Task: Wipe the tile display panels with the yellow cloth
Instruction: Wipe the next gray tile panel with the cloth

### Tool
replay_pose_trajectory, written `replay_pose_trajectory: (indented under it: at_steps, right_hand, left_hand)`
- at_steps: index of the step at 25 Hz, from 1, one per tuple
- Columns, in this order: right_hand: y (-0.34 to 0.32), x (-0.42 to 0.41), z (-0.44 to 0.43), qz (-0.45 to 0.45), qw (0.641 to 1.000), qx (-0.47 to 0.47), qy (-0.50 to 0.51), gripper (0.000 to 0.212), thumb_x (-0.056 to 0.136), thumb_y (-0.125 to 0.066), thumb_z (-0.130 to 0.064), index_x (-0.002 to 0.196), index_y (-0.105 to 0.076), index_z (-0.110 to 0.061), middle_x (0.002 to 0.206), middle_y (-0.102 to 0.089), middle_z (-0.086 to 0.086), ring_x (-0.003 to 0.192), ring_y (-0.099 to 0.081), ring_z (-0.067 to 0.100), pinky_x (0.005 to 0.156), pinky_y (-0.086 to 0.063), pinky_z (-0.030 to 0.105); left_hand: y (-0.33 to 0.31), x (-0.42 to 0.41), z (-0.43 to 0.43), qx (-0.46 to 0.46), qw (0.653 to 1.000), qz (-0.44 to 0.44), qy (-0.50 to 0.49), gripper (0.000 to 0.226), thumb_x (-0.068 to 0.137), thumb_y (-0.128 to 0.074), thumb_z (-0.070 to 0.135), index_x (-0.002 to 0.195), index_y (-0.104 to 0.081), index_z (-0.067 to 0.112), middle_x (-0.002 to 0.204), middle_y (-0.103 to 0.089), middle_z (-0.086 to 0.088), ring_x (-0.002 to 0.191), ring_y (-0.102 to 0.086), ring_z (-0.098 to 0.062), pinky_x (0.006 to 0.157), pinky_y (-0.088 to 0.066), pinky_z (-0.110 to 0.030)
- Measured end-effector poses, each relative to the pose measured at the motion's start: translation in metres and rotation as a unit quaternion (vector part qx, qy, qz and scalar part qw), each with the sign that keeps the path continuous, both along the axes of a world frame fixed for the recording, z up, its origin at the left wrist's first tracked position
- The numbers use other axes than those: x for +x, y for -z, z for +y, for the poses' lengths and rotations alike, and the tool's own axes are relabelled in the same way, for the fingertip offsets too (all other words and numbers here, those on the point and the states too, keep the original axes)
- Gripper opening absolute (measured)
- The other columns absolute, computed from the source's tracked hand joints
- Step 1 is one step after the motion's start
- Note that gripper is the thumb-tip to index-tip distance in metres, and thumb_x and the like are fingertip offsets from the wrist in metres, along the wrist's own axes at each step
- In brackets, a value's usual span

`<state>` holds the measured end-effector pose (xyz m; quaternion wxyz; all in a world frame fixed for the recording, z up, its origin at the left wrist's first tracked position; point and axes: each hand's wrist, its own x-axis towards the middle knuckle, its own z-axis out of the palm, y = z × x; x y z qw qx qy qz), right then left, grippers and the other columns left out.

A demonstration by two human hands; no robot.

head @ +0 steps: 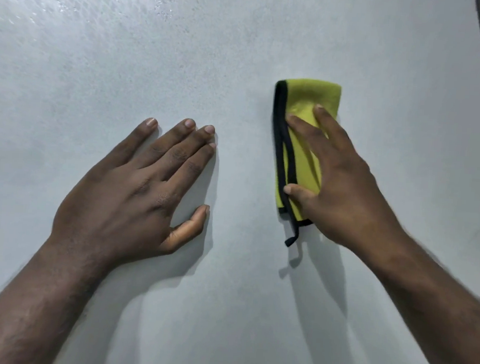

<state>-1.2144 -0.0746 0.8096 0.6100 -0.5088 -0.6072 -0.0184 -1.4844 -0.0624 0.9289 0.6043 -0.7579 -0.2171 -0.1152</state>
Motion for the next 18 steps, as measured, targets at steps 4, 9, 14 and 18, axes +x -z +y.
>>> replay_pose_trajectory:
  at_steps: [4, 9, 14, 18]
  right_hand:
    - [0.009, -0.053, -0.013, -0.076, 0.996, 0.028, -0.029, 0.101, 0.092, -0.082, -0.023, 0.161, -0.017, -0.058, 0.172, 0.014, -0.029, 0.164, 0.002, 0.01, 0.115, -0.039, 0.035]
    - [-0.038, -0.036, 0.002, -0.035, 0.997, 0.049, 0.047, 0.08, 0.1, -0.067, -0.031, 0.162, -0.022, -0.053, 0.175, 0.001, -0.023, 0.162, -0.013, 0.012, 0.121, -0.039, 0.049]
    - [-0.035, -0.104, -0.02, -0.161, 0.977, 0.122, 0.062, 0.068, 0.107, -0.052, -0.04, 0.164, -0.017, -0.052, 0.175, -0.002, -0.021, 0.162, -0.012, 0.014, 0.115, -0.035, 0.037]
    - [-0.079, -0.112, -0.006, -0.021, 0.989, 0.111, 0.09, 0.074, 0.099, -0.052, -0.039, 0.167, -0.023, -0.038, 0.17, -0.021, -0.01, 0.153, -0.025, 0.02, 0.125, -0.03, 0.048]
  left_hand:
    - [-0.003, -0.001, 0.0, 0.026, 0.995, -0.099, 0.001, 0.077, 0.109, -0.046, 0.051, 0.163, -0.041, -0.003, 0.174, -0.032, -0.019, 0.163, -0.031, -0.034, 0.132, -0.027, -0.053]
    - [-0.016, -0.033, -0.017, 0.016, 0.993, -0.117, -0.019, 0.079, 0.106, -0.045, 0.053, 0.168, -0.036, 0.005, 0.178, -0.025, -0.015, 0.165, -0.025, -0.031, 0.134, -0.021, -0.055]
    - [-0.024, -0.084, -0.043, 0.039, 0.987, -0.14, -0.066, 0.083, 0.102, -0.043, 0.06, 0.169, -0.035, 0.012, 0.179, -0.021, -0.012, 0.166, -0.022, -0.031, 0.132, -0.015, -0.063]
    - [-0.048, -0.133, -0.061, 0.05, 0.981, -0.158, -0.103, 0.084, 0.1, -0.035, 0.068, 0.171, -0.032, 0.023, 0.18, -0.017, -0.007, 0.167, -0.019, -0.027, 0.133, -0.009, -0.062]
